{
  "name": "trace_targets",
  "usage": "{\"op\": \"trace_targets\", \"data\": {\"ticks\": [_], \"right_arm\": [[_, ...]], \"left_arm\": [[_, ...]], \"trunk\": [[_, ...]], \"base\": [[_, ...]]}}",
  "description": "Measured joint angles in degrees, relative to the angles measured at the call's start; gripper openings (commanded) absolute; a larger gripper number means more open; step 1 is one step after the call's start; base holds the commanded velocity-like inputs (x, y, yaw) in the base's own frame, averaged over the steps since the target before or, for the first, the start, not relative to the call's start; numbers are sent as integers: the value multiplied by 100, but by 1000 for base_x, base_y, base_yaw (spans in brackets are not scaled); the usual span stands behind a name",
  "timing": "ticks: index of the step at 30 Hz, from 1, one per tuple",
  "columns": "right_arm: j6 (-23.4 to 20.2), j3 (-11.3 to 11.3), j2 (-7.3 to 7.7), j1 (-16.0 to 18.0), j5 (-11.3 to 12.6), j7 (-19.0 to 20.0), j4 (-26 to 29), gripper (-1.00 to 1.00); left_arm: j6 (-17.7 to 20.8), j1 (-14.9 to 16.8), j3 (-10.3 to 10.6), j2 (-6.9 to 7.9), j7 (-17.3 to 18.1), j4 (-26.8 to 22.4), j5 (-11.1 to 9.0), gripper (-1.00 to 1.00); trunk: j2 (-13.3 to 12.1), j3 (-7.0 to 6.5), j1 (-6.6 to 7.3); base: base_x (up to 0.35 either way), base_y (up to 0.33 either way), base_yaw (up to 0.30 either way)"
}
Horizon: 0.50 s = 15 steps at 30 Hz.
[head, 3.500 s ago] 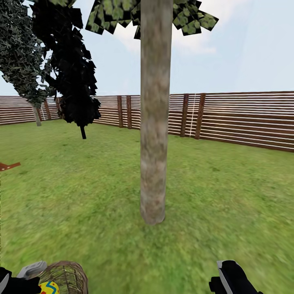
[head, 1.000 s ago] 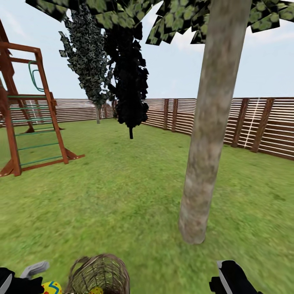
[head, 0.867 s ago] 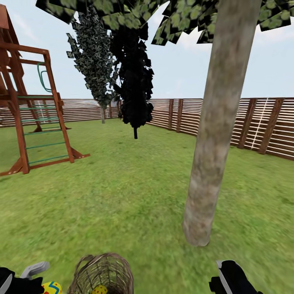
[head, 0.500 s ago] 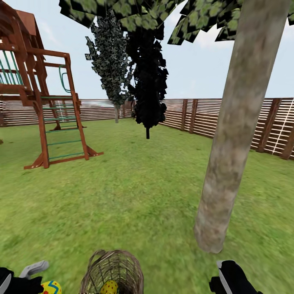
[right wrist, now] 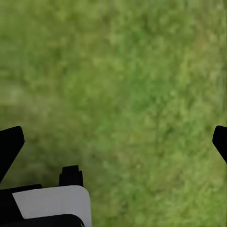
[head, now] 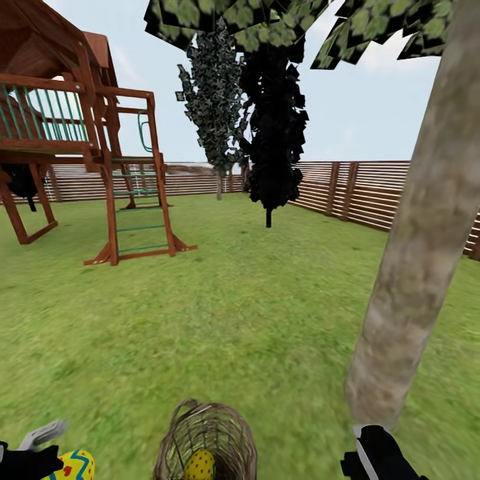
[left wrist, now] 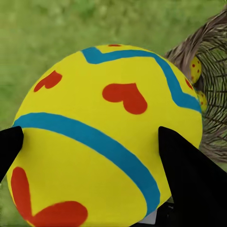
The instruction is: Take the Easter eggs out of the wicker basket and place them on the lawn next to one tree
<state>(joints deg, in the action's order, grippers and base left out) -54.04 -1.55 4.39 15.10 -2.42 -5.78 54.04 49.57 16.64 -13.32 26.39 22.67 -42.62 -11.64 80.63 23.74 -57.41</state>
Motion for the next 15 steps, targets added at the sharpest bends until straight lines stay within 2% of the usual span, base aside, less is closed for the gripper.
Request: {"op": "trace_targets", "data": {"ticks": [15], "right_arm": [[0, -2, 1, 0, 0, 9, 2, 100]], "left_arm": [[9, 0, -18, 17, 7, 0, 1, -100]], "trunk": [[0, 0, 0]], "base": [[0, 0, 290]]}}
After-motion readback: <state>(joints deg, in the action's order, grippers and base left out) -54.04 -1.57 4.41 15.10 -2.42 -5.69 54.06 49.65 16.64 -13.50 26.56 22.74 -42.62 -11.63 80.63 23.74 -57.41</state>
